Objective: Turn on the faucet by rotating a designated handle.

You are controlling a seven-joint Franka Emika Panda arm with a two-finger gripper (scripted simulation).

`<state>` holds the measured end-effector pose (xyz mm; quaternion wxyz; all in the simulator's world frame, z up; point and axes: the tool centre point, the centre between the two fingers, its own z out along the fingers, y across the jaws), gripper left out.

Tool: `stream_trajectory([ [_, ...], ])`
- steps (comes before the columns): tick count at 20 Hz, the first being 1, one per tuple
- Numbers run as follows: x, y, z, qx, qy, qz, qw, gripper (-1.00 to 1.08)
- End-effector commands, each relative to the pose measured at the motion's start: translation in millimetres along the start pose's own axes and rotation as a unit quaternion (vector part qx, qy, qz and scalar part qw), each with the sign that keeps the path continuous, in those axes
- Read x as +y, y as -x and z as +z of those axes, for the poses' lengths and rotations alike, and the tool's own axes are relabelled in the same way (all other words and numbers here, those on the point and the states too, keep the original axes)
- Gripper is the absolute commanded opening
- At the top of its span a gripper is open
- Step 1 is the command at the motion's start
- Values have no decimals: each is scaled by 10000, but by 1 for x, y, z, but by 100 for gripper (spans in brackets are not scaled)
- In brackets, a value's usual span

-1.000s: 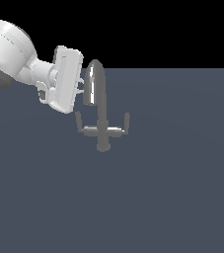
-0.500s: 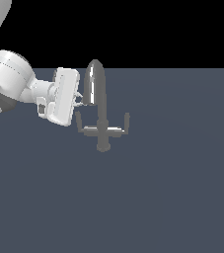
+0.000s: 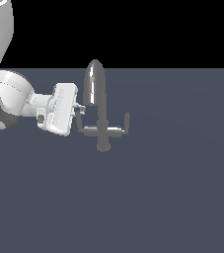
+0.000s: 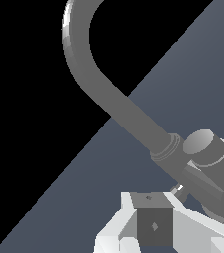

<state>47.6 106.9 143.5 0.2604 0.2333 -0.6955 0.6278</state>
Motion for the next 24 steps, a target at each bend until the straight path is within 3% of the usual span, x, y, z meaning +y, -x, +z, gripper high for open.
stream_trajectory([
  [1, 4, 4, -1, 7, -67, -172, 9998, -100],
  [13, 10, 10, -3, 19, -151, -387, 9991, -100],
  [24, 19, -15, -3, 19, -151, -387, 9991, -100],
])
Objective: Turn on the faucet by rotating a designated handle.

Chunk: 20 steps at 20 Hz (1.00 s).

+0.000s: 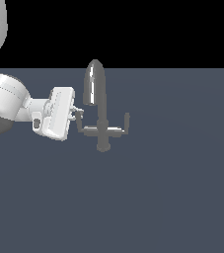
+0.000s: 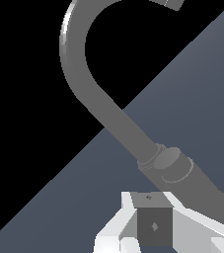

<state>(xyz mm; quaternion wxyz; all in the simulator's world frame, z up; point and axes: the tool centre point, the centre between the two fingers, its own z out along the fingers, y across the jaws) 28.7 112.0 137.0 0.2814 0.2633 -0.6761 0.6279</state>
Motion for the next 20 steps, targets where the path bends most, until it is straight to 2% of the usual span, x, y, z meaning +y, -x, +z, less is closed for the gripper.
stream_trajectory([
  [1, 3, -7, 0, 11, 1, -3, 10000, -100],
  [8, 11, -24, -1, 12, -1, -5, 10000, -100],
  [10, 12, -17, 0, -15, -3, -17, 10000, -100],
  [20, 42, -34, -1, 0, -2, -10, 10000, -100],
])
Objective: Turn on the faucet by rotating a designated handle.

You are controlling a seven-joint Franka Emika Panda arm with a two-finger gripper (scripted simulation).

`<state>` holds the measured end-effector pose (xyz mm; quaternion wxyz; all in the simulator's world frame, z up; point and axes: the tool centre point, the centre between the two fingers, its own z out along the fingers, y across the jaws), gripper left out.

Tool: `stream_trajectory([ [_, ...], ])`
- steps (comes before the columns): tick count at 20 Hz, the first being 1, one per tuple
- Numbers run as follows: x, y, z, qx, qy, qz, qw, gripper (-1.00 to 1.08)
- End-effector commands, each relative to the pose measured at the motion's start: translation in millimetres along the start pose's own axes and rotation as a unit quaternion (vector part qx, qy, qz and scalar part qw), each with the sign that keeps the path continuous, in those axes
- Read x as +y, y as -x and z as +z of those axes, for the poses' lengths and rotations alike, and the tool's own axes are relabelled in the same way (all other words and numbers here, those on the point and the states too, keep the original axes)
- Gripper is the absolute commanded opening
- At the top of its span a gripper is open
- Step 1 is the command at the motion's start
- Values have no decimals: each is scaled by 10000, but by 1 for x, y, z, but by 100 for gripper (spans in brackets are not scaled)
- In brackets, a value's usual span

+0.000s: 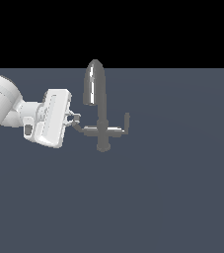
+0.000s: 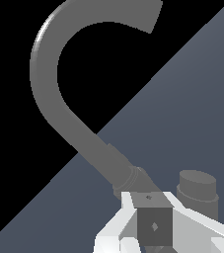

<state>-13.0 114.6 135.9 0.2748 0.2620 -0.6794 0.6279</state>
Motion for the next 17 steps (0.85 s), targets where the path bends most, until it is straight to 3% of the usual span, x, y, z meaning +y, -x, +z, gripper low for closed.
stream_trajectory([
  [1, 14, -7, 0, 49, -9, -67, 10000, -100],
  [6, 27, -14, -1, 54, -8, -65, 10000, -100],
  [7, 13, -11, 1, 25, 17, 59, 10000, -100],
  [17, 76, 7, 2, 57, -7, -64, 10000, -100],
])
